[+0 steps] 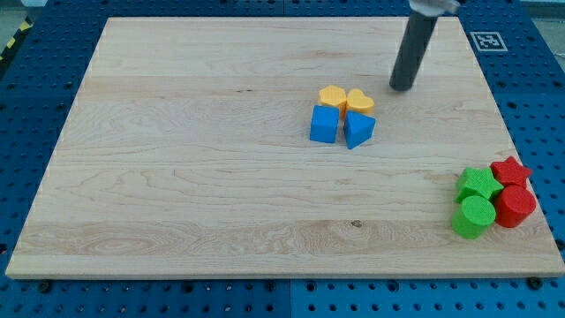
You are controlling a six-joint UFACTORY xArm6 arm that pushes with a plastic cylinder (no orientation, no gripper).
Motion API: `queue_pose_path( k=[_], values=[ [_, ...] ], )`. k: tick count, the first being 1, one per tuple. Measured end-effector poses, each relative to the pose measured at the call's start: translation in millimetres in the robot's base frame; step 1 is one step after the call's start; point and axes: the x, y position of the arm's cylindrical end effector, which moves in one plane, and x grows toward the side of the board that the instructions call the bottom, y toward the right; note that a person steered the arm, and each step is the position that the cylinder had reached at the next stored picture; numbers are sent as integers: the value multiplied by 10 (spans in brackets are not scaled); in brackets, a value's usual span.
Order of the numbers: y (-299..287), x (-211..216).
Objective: Move the blue blocks towards the bottom right
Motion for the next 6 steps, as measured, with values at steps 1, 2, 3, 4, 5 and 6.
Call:
queue_pose_path(
  k=[1,2,3,4,5,6],
  values=[
    [-580,-291],
    [-1390,-160],
    [-1867,297],
    [-1897,669],
    [-1850,885],
    [-1567,912]
  ],
)
